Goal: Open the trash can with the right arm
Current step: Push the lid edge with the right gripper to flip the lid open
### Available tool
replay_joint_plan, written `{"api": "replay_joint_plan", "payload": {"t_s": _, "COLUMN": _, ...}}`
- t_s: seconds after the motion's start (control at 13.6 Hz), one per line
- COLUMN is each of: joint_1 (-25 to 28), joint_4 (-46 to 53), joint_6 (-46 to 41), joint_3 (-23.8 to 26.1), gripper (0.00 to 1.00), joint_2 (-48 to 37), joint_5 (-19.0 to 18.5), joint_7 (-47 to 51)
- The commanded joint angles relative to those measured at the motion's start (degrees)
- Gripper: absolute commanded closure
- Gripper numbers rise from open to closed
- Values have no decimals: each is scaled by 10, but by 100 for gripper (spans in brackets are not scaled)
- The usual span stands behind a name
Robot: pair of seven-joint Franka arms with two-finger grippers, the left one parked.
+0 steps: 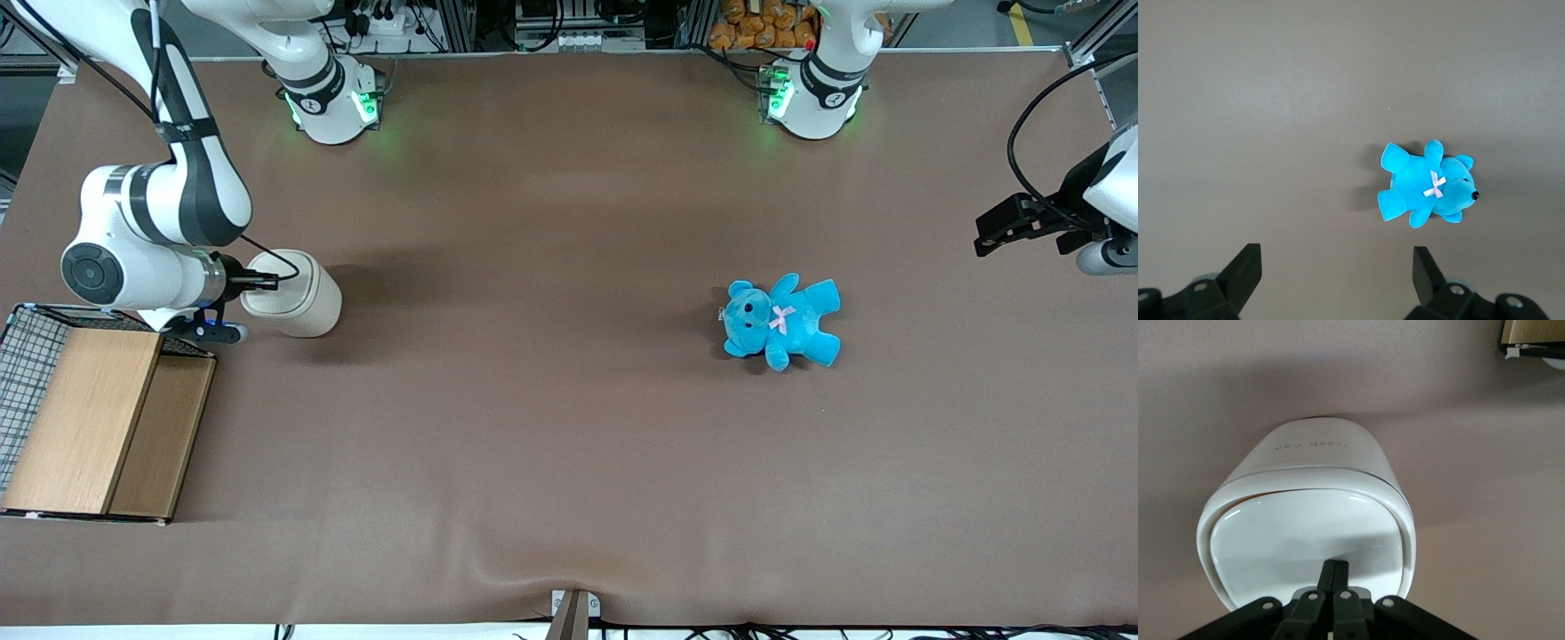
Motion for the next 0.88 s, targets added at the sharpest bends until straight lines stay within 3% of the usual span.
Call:
{"api": "replay_joint_plan", "payload": {"t_s": 0.0, "joint_1": -2, "joint_4": -14, "joint_6": 19, "joint_3": 1, "gripper": 100, "joint_2": 16, "joint_5": -11, "joint_7": -4}}
{"api": "replay_joint_plan", "payload": {"t_s": 0.51, "joint_1": -2, "joint_4": 60, "joint_6": -107, "joint_3": 1, "gripper": 100, "joint_2": -95, "joint_5": -11, "joint_7": -5}}
{"api": "replay_joint_plan", "payload": {"t_s": 0.59, "joint_1": -3, "joint_4": 83, "joint_6": -128, "joint_3": 0, "gripper": 93, "joint_2": -109, "joint_5": -11, "joint_7": -5}}
{"api": "replay_joint_plan", "payload": {"t_s": 0.66, "joint_1": -3, "joint_4": 108, "joint_6": -148, "joint_3": 1, "gripper": 79, "joint_2": -121, "joint_5": -11, "joint_7": -13}}
{"api": "replay_joint_plan", "payload": {"t_s": 0.74, "joint_1": -3, "joint_4": 139, "joint_6": -166, "joint_3": 0, "gripper": 48, "joint_2": -130, "joint_5": -11, "joint_7": -19}}
{"api": "replay_joint_plan", "payload": {"t_s": 0.81, "joint_1": -3, "joint_4": 170, "joint_6": -182, "joint_3": 0, "gripper": 0, "joint_2": -135, "joint_5": -10, "joint_7": -21}}
